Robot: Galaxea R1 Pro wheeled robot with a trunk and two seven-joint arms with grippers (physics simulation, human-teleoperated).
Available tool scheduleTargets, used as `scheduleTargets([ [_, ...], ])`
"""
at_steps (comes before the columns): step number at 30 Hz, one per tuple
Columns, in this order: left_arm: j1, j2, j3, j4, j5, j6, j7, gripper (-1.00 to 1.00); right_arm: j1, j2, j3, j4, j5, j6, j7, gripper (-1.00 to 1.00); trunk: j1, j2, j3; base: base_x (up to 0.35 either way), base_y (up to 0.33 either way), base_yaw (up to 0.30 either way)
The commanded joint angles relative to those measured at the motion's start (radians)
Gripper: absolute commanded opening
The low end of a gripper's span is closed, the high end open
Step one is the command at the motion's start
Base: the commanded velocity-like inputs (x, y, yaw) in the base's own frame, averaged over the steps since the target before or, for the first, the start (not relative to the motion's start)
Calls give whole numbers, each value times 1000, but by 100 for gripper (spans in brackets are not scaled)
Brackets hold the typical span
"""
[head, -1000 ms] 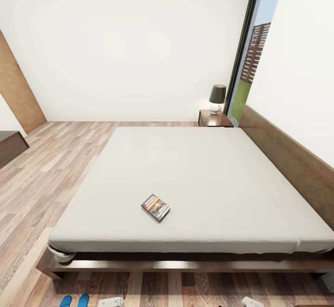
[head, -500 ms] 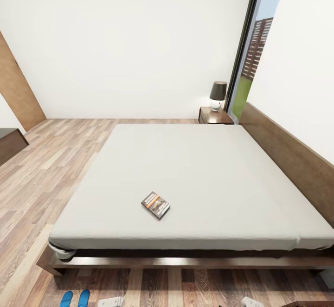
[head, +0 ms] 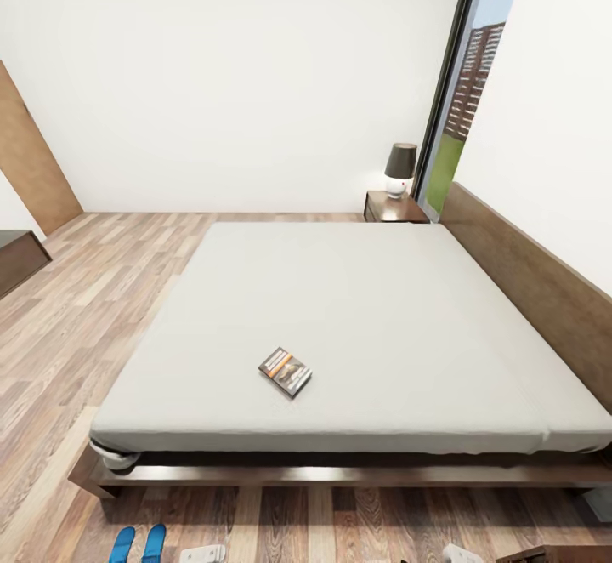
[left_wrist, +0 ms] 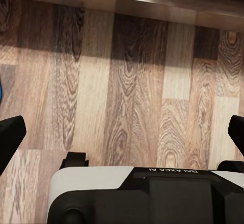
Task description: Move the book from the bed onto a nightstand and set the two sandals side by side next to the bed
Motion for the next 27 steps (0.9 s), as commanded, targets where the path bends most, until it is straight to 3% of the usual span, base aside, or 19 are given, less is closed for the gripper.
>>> scheduleTargets([
  [1, -1, 0, 9, 1, -7, -3, -2, 100, -1, 0, -1, 1, -7, -2, 5, 100, 0, -2, -2, 0, 0, 0],
  [6, -1, 2, 9, 0, -7, -3, -2, 100, -1, 0, -2, 2, -6, -2, 5, 100, 0, -2, -2, 16, 0, 0],
  [20, -1, 5, 10, -1, -7, -3, -2, 100, -1, 0, -2, 1, -6, -2, 5, 100, 0, -2, -2, 311, 0, 0],
  [27, -1, 5, 10, 0, -7, -4, -2, 100, -1, 0, -1, 1, -6, -2, 6, 100, 0, -2, -2, 63, 0, 0],
])
